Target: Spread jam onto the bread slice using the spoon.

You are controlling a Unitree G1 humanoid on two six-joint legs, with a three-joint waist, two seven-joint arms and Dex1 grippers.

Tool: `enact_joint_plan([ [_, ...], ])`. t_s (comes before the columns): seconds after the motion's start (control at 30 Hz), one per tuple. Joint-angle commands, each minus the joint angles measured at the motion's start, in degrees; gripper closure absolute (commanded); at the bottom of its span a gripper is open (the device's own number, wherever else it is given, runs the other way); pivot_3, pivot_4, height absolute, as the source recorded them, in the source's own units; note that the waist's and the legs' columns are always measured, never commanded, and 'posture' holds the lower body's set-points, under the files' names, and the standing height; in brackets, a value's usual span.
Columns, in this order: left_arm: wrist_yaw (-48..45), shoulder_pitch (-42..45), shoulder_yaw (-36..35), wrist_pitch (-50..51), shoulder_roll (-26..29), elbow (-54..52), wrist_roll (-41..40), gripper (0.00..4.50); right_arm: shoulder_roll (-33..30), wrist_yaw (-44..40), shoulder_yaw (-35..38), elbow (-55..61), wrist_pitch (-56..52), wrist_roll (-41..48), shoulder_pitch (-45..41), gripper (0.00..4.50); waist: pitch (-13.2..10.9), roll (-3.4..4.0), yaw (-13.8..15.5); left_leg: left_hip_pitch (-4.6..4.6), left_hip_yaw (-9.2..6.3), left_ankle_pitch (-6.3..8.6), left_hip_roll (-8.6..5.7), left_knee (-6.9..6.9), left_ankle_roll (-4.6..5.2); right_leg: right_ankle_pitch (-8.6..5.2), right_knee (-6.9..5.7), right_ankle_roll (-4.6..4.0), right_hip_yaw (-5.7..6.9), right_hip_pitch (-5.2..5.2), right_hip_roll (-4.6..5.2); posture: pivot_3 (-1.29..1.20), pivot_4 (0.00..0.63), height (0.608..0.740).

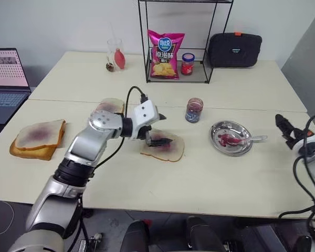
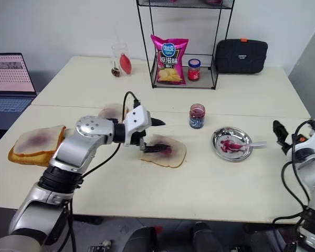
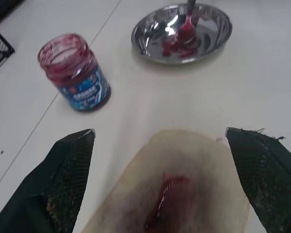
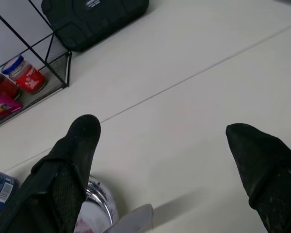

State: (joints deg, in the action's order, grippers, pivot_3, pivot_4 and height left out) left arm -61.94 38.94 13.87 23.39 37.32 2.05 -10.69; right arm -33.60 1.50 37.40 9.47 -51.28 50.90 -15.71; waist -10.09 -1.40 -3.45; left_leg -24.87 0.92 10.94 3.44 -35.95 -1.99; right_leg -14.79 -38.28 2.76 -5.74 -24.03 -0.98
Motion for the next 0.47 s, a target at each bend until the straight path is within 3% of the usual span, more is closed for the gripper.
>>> enact_joint_plan([
  [0.03, -2.23, -0.21, -6.05, 2.69, 4.55, -0.40, -3.02, 0.00, -12.22, -10.65, -4.57, 10.52, -3.95, 0.43, 1.70, 0.02, -0.03, 0.01, 0.04, 0.00, -0.01, 0.00, 0.00, -0.02, 0.00, -0.02, -0.09, -0.02, 0.01, -0.02, 0.00, 0.00, 0.150, 0.740],
  [0.17, -5.75, -0.43, -9.01, 4.47, 10.48, 2.19, -4.00, 0.00, -23.65, -23.06, -8.76, 16.79, -5.30, -0.14, 6.81, 0.02, 0.01, -0.08, 0.16, 0.08, -0.11, 0.00, 0.03, -0.03, 0.00, -0.16, -0.29, -0.22, 0.14, -0.02, -0.02, 0.00, 0.150, 0.740],
  [0.3, -11.56, -4.28, -11.77, 6.27, 18.08, 2.73, -6.53, 0.00, -34.16, -42.56, -5.27, 28.38, -6.75, 3.75, 17.56, 0.02, -0.03, -0.12, 0.14, 0.12, -0.16, 0.00, 0.04, -0.02, 0.00, -0.34, -0.52, -0.41, 0.22, -0.07, -0.02, 0.00, 0.150, 0.740],
  [0.47, -12.73, -9.09, -13.11, 4.73, 20.27, 1.94, -6.80, 0.00, -33.22, -43.20, -4.43, 32.13, -6.56, 2.67, 21.60, 0.02, -0.03, -0.29, 0.27, 0.17, -0.18, 0.02, 0.06, -0.06, -0.03, -0.48, -0.61, -0.41, 0.31, -0.01, 0.03, 0.00, 0.150, 0.740],
])
